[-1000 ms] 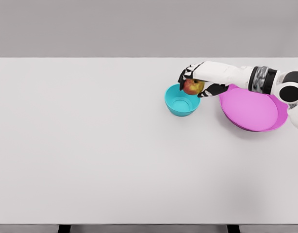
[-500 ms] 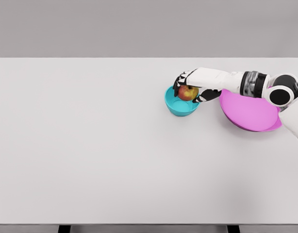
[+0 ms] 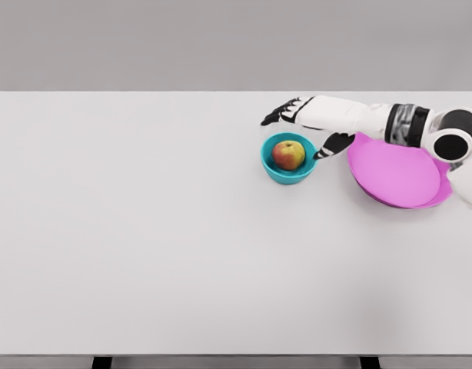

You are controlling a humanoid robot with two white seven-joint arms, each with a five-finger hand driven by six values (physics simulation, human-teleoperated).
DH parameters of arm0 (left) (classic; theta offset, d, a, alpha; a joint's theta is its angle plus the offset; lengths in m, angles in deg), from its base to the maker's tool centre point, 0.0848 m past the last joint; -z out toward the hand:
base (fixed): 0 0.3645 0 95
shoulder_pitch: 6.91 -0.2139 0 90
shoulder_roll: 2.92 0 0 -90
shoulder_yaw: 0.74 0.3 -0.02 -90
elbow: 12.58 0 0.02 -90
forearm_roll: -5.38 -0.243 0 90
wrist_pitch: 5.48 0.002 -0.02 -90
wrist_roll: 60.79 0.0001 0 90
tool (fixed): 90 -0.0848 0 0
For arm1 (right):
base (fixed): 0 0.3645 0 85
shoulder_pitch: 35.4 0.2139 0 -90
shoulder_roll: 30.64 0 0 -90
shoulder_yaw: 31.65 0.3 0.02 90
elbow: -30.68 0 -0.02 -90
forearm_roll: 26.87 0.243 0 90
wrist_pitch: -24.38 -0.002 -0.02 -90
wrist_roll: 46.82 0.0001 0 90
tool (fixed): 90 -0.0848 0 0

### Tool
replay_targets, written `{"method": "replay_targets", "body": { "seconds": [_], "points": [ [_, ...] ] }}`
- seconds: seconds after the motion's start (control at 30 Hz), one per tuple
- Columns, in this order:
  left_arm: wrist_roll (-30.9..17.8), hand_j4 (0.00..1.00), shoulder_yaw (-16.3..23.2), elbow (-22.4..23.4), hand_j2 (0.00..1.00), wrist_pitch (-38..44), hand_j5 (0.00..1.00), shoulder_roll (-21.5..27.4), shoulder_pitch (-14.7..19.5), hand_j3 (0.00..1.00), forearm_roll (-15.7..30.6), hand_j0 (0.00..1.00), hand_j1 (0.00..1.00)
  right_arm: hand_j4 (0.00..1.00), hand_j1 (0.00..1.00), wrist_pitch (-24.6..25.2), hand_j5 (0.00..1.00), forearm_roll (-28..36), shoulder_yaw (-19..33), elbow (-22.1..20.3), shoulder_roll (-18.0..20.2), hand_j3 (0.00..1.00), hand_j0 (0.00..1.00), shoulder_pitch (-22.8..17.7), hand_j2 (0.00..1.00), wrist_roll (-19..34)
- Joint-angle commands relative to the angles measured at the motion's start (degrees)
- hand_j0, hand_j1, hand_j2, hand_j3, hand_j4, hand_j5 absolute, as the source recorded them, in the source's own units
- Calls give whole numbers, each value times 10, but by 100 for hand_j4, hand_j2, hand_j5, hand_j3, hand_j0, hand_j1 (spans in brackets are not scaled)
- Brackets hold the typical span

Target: Put the apple from the pink plate into the blue bowl with your right arm

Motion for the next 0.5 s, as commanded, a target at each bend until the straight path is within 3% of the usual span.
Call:
{"method": "replay_targets", "body": {
  "seconds": [0.0,0.17,0.3,0.47],
  "points": [
    [0,100,0,0,100,0,100,0,0,100,0,100,100,100,100,2,100,7,48,-38,27,100,100,-3,100,0],
    [0,100,0,0,100,0,100,0,0,100,0,100,100,100,100,2,100,10,140,-52,72,100,100,-47,100,0],
    [0,100,0,0,100,0,100,0,0,100,0,100,100,100,100,2,100,13,211,-48,79,100,100,-91,100,0],
    [0,100,0,0,100,0,100,0,0,100,0,100,100,100,100,2,100,10,230,1,90,100,100,-108,100,0]
  ]
}}
